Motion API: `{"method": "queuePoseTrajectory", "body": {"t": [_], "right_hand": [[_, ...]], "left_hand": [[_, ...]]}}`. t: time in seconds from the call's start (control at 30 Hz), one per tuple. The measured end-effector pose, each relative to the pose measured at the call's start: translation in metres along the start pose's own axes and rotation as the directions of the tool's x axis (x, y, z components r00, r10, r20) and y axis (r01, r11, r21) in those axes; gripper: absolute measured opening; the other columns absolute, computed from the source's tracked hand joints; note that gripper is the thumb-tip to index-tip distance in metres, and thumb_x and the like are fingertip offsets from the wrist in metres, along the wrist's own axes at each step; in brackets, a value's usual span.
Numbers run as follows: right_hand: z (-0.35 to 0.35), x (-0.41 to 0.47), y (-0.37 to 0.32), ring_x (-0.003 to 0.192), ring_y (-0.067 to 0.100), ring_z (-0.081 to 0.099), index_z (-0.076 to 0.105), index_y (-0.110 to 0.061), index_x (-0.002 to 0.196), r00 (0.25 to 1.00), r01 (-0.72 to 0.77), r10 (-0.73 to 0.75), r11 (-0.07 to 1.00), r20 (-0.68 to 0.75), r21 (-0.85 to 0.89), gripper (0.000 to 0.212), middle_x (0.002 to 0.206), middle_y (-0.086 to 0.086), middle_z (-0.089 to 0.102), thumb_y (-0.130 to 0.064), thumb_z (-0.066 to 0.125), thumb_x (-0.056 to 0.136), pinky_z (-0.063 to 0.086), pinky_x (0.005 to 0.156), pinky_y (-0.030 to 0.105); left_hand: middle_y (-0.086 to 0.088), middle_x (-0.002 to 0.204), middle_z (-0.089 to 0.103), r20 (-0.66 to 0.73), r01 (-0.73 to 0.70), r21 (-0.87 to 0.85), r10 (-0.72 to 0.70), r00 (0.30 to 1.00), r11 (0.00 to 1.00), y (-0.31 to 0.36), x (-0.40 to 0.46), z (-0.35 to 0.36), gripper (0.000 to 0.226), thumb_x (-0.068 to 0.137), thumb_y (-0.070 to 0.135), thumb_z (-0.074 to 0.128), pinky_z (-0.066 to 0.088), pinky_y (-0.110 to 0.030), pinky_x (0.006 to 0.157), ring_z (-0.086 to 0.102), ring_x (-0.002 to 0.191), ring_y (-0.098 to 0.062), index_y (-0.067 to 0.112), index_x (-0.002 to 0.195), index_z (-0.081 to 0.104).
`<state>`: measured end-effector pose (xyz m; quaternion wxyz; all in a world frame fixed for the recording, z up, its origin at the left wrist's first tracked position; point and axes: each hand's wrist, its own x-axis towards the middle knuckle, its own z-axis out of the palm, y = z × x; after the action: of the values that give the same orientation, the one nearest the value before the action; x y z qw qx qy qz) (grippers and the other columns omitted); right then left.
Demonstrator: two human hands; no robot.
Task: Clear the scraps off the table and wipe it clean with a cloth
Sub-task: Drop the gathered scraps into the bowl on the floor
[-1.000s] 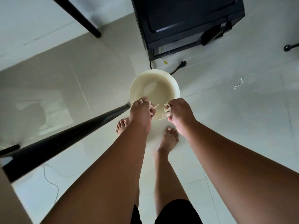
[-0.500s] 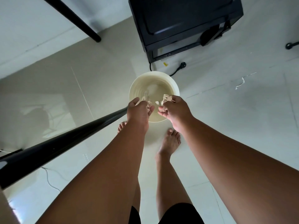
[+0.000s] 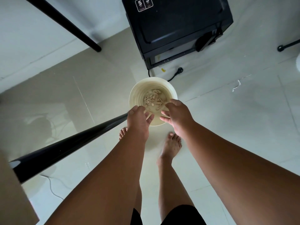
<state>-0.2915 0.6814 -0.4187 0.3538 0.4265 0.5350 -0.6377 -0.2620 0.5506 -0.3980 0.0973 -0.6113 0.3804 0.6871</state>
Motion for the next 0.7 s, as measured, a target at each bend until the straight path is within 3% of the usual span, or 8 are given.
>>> {"method": "queuePoseTrajectory", "body": {"t": [0.13, 0.2, 0.33, 0.4, 0.57, 0.7], "right_hand": [[-0.002, -0.025, -0.009, 0.099, 0.023, 0.072, 0.047, -0.019, 0.143, 0.999, 0.049, -0.048, 0.997, 0.015, -0.064, 0.048, 0.117, 0.004, 0.062, -0.015, 0.057, 0.097, 0.064, 0.086, 0.042], [-0.002, -0.042, -0.018, 0.107, 0.031, 0.068, 0.051, -0.019, 0.136, 0.998, 0.052, -0.05, 0.997, 0.027, -0.055, 0.039, 0.114, 0.007, 0.062, -0.011, 0.056, 0.098, 0.062, 0.089, 0.045], [0.003, -0.084, -0.043, 0.105, 0.027, 0.068, 0.055, -0.026, 0.109, 0.995, 0.08, -0.077, 0.996, 0.057, -0.042, 0.026, 0.108, 0.009, 0.066, -0.002, 0.051, 0.102, 0.059, 0.076, 0.039], [0.004, -0.113, -0.057, 0.104, 0.024, 0.071, 0.055, -0.027, 0.112, 0.993, 0.12, -0.119, 0.99, 0.017, -0.073, 0.022, 0.111, 0.008, 0.067, -0.009, 0.052, 0.1, 0.061, 0.075, 0.038], [0.0, -0.189, -0.085, 0.1, 0.025, 0.073, 0.055, -0.02, 0.128, 0.975, 0.219, -0.22, 0.961, 0.014, -0.171, 0.03, 0.11, 0.008, 0.069, -0.015, 0.052, 0.098, 0.062, 0.078, 0.04], [-0.006, -0.249, -0.094, 0.09, 0.02, 0.073, 0.059, -0.02, 0.125, 0.964, 0.263, -0.265, 0.948, 0.013, -0.18, 0.025, 0.109, 0.007, 0.071, -0.017, 0.054, 0.1, 0.061, 0.073, 0.037]], "left_hand": [[-0.008, 0.115, 0.06, 0.013, -0.01, 0.02, 0.01, 1.0, 1.0, 0.008, -0.023, -0.001, 0.044, 0.098, 0.007, 0.055, 0.061, -0.038, 0.084, 0.065, 0.11, -0.026, 0.007, 0.141, 0.049], [-0.007, 0.116, 0.061, 0.025, -0.023, 0.048, 0.022, 0.999, 0.999, 0.016, -0.038, -0.003, 0.042, 0.098, 0.008, 0.054, 0.062, -0.037, 0.081, 0.066, 0.109, -0.024, 0.008, 0.14, 0.051], [-0.007, 0.114, 0.064, 0.047, -0.056, 0.09, 0.052, 0.998, 0.994, 0.033, -0.073, -0.004, 0.031, 0.096, 0.009, 0.056, 0.064, -0.034, 0.074, 0.068, 0.108, -0.024, 0.015, 0.126, 0.059], [-0.008, 0.11, 0.065, 0.064, -0.084, 0.105, 0.078, 0.995, 0.991, 0.04, -0.096, -0.001, 0.024, 0.095, 0.01, 0.057, 0.06, -0.033, 0.069, 0.068, 0.106, -0.025, 0.021, 0.115, 0.061], [-0.009, 0.11, 0.064, 0.133, -0.176, 0.16, 0.155, 0.979, 0.971, 0.054, -0.164, 0.004, 0.027, 0.093, 0.013, 0.054, 0.057, -0.031, 0.066, 0.068, 0.102, -0.025, 0.023, 0.118, 0.06], [-0.011, 0.113, 0.067, 0.223, -0.244, 0.225, 0.194, 0.955, 0.943, 0.069, -0.226, -0.004, 0.022, 0.095, 0.019, 0.056, 0.058, -0.028, 0.068, 0.069, 0.104, -0.023, 0.028, 0.115, 0.063]]}}
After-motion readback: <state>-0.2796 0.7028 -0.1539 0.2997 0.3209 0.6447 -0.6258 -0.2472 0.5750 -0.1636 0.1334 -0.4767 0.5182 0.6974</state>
